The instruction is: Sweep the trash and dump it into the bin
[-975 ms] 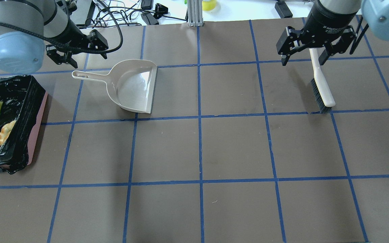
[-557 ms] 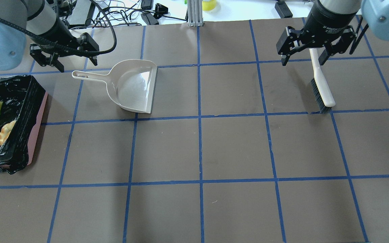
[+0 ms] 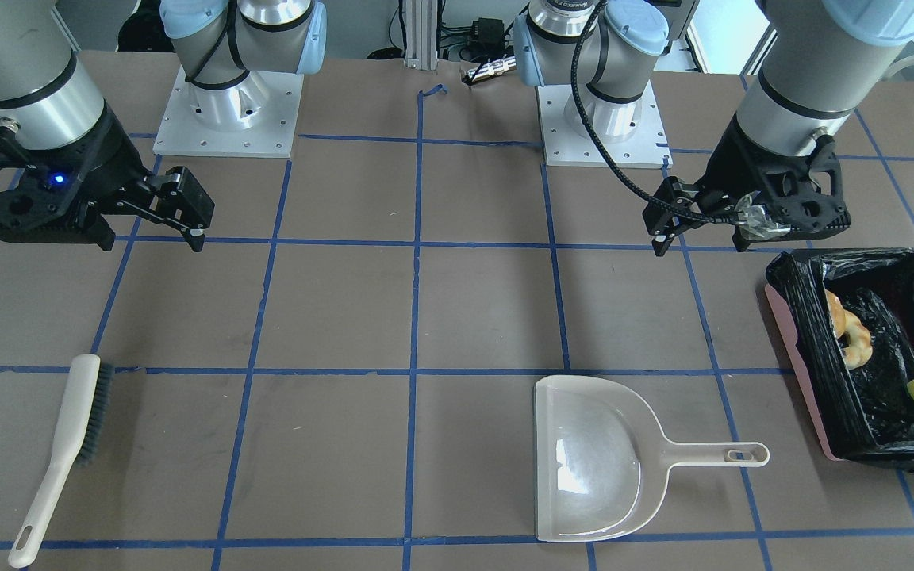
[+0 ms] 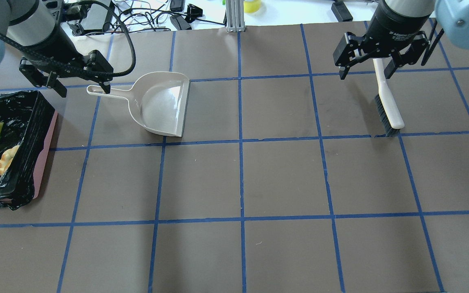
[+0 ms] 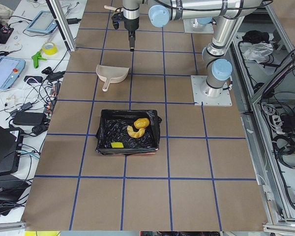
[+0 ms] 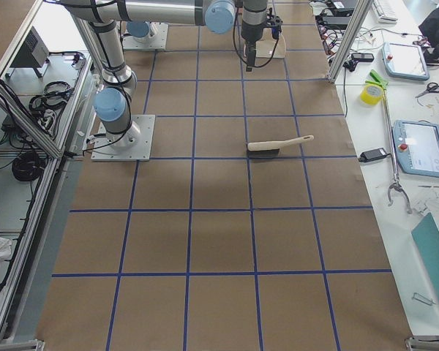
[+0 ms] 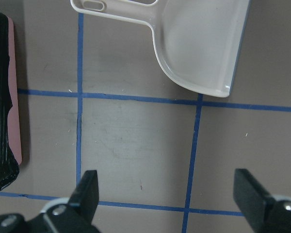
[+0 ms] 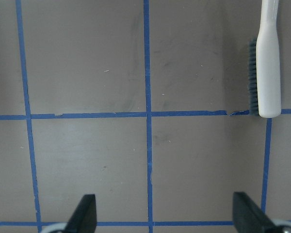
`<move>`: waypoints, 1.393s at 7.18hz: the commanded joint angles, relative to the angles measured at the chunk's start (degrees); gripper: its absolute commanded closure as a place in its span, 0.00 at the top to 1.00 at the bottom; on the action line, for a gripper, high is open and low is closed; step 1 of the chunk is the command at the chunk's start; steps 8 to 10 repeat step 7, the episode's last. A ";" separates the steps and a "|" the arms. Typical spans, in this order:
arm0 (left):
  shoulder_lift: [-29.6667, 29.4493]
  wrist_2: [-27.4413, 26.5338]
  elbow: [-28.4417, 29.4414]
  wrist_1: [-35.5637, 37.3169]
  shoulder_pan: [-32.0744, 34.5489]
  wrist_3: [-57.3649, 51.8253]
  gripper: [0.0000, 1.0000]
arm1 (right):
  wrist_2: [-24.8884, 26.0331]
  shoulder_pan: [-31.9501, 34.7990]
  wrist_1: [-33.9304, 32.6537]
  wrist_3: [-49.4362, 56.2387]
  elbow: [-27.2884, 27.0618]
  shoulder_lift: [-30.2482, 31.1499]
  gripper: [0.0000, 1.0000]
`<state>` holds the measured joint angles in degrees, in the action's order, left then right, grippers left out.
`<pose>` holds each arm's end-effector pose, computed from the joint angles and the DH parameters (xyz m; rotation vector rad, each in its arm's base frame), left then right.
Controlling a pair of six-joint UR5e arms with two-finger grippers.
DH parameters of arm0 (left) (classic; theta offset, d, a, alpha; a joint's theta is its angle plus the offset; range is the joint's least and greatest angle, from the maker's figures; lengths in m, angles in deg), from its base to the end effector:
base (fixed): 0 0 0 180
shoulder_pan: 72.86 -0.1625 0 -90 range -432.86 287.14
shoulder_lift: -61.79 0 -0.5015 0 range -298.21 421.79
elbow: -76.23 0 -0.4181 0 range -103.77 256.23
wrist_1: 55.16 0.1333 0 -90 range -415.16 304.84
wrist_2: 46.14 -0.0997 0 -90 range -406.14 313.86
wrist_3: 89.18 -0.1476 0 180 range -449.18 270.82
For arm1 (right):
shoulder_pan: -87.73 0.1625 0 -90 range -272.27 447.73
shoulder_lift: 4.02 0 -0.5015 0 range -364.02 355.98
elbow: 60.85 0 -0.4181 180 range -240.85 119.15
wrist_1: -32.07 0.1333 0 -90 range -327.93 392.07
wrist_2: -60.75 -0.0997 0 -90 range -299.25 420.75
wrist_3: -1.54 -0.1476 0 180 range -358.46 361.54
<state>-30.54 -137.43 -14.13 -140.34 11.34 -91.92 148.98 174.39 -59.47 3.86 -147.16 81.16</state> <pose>-0.0744 -0.5535 0.5002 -0.0838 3.1148 -0.0552 0.1049 -0.5680 0.5072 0.0275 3.1109 -0.0135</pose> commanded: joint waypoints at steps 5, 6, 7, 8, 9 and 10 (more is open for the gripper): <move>0.65 0.60 -2.09 1.95 5.53 -0.25 1.00 | 0.10 0.00 0.14 0.23 0.00 0.08 1.00; 0.83 0.85 -2.71 2.04 5.53 -0.25 1.00 | 0.10 0.00 0.31 0.05 -0.09 0.08 1.00; 0.75 0.59 -2.80 1.95 5.53 -0.34 1.00 | 0.10 0.00 0.23 0.14 -0.09 0.08 1.00; 0.75 0.59 -2.80 1.95 5.53 -0.34 1.00 | 0.10 0.00 0.23 0.14 -0.09 0.08 1.00; 0.75 0.59 -2.80 1.95 5.53 -0.34 1.00 | 0.10 0.00 0.23 0.14 -0.09 0.08 1.00; 0.75 0.59 -2.80 1.95 5.53 -0.34 1.00 | 0.10 0.00 0.23 0.14 -0.09 0.08 1.00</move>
